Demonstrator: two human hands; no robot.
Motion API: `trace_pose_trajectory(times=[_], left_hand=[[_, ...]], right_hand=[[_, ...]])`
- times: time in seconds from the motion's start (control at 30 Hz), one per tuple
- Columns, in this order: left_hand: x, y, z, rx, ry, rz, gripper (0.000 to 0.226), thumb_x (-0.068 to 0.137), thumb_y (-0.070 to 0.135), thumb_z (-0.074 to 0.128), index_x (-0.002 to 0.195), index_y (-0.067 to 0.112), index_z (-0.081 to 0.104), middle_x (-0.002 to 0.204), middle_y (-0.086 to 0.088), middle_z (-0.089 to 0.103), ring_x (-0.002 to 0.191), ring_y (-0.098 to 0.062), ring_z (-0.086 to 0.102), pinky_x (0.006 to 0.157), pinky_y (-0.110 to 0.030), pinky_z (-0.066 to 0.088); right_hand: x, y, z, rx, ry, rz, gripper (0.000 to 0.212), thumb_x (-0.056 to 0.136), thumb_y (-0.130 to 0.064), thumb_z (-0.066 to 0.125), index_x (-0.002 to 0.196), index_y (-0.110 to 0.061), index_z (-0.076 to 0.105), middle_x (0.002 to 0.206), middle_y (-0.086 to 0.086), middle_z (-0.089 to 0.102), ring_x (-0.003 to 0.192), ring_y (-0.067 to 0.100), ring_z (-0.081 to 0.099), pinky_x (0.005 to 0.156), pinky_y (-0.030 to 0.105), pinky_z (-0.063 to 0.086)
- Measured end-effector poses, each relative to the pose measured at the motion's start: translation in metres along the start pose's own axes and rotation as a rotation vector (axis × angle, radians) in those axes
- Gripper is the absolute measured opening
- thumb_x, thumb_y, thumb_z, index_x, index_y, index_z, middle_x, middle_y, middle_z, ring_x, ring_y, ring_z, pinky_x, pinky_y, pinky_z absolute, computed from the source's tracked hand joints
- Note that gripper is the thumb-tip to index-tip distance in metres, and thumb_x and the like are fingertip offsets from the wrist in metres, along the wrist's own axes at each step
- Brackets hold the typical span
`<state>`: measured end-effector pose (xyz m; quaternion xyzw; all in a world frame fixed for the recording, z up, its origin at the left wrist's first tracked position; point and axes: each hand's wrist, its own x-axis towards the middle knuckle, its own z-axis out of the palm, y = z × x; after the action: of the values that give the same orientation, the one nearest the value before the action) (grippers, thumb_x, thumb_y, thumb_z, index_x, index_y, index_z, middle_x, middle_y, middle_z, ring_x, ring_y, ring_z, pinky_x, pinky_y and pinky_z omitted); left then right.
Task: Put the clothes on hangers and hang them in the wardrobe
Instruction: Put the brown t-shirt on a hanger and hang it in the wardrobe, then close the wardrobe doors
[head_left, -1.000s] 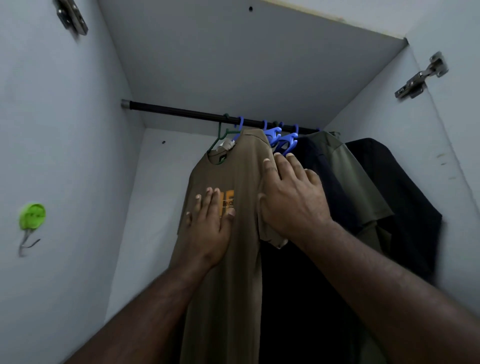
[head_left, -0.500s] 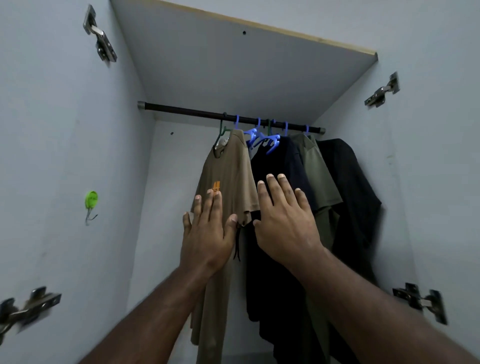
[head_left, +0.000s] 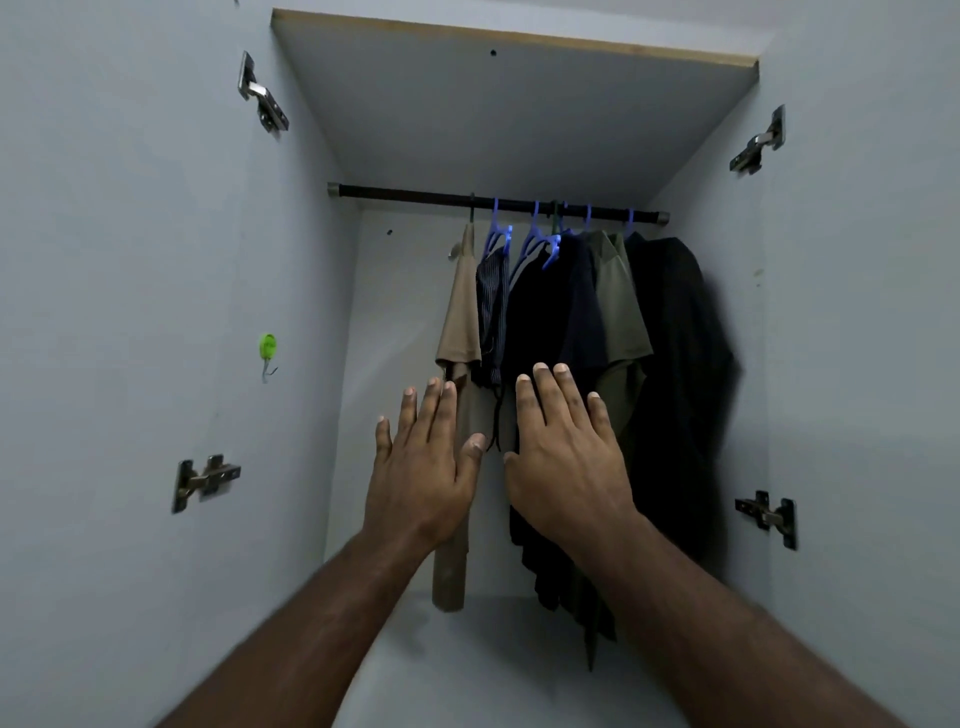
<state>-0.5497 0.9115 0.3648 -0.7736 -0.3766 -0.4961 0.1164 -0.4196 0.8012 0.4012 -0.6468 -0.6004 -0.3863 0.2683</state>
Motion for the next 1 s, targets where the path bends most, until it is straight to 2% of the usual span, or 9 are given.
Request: trace_pose_trajectory(times=[0.17,0.3,0.43,0.57,0.67,0.8,0.9,1.0], left_hand=[[-0.056,0.007,-0.027,-0.040,-0.023,-0.083,0.081,0.090,0.067,0.000,0.160,0.027,-0.005,0.167,0.012,-0.009,0.151,-0.007,-0.021,0.122,-0.035,-0.013],[-0.113,0.001,-0.063,-0.095,-0.024,-0.170,0.070,0.099,0.060,0.017,0.161,0.028,0.004,0.167,0.015,-0.001,0.151,-0.002,-0.017,0.122,-0.032,-0.012],[-0.175,-0.019,-0.100,-0.101,-0.066,-0.253,0.071,0.095,0.062,0.014,0.160,0.034,0.005,0.165,0.022,-0.001,0.147,0.007,-0.020,0.119,-0.024,-0.015],[-0.225,-0.038,-0.144,-0.099,-0.078,-0.325,0.063,0.100,0.057,0.019,0.159,0.035,0.011,0.158,0.031,-0.002,0.140,0.018,-0.021,0.122,-0.023,-0.013],[-0.257,-0.049,-0.183,-0.165,-0.045,-0.351,0.055,0.104,0.045,0.028,0.158,0.035,0.018,0.152,0.038,0.003,0.141,0.020,-0.014,0.126,-0.029,-0.002],[-0.299,-0.061,-0.243,-0.215,0.036,-0.330,0.050,0.107,0.027,0.041,0.155,0.035,0.028,0.149,0.041,0.015,0.145,0.017,0.003,0.123,-0.020,0.008],[-0.323,-0.081,-0.279,-0.230,0.142,-0.303,0.048,0.104,0.022,0.048,0.147,0.040,0.036,0.150,0.032,0.032,0.146,0.010,0.020,0.119,-0.017,0.019],[-0.345,-0.106,-0.305,-0.252,0.317,-0.352,0.043,0.102,0.014,0.053,0.141,0.030,0.049,0.143,0.015,0.051,0.136,0.004,0.041,0.113,-0.021,0.036]], right_hand=[[-0.042,-0.023,-0.015,0.095,-0.051,-0.013,0.072,0.101,-0.036,0.035,0.159,-0.013,-0.002,0.168,0.006,-0.009,0.153,0.022,-0.017,0.125,0.050,0.000],[-0.077,-0.056,-0.023,0.187,-0.105,-0.032,0.075,0.102,-0.036,0.039,0.159,-0.015,-0.003,0.168,0.005,-0.010,0.153,0.021,-0.018,0.125,0.048,-0.003],[-0.112,-0.105,-0.034,0.269,-0.162,-0.095,0.075,0.103,-0.037,0.038,0.159,-0.015,-0.006,0.168,0.004,-0.012,0.152,0.020,-0.020,0.123,0.045,-0.009],[-0.142,-0.169,-0.041,0.370,-0.249,-0.142,0.073,0.104,-0.041,0.037,0.160,-0.015,-0.002,0.168,0.004,-0.007,0.154,0.022,-0.014,0.124,0.046,-0.005],[-0.160,-0.219,-0.050,0.439,-0.269,-0.179,0.069,0.104,-0.038,0.036,0.160,-0.016,0.002,0.169,0.004,0.000,0.155,0.020,-0.008,0.124,0.044,-0.003],[-0.184,-0.285,-0.067,0.520,-0.331,-0.196,0.069,0.103,-0.031,0.038,0.160,-0.017,0.002,0.169,0.001,0.004,0.155,0.017,-0.004,0.125,0.040,-0.001],[-0.197,-0.325,-0.077,0.579,-0.339,-0.158,0.069,0.102,-0.036,0.042,0.159,-0.016,0.009,0.168,0.001,0.012,0.155,0.017,0.004,0.125,0.041,0.005],[-0.208,-0.361,-0.085,0.597,-0.389,-0.105,0.070,0.102,-0.042,0.043,0.159,-0.019,0.009,0.167,0.000,0.014,0.155,0.018,0.008,0.125,0.042,0.008]])
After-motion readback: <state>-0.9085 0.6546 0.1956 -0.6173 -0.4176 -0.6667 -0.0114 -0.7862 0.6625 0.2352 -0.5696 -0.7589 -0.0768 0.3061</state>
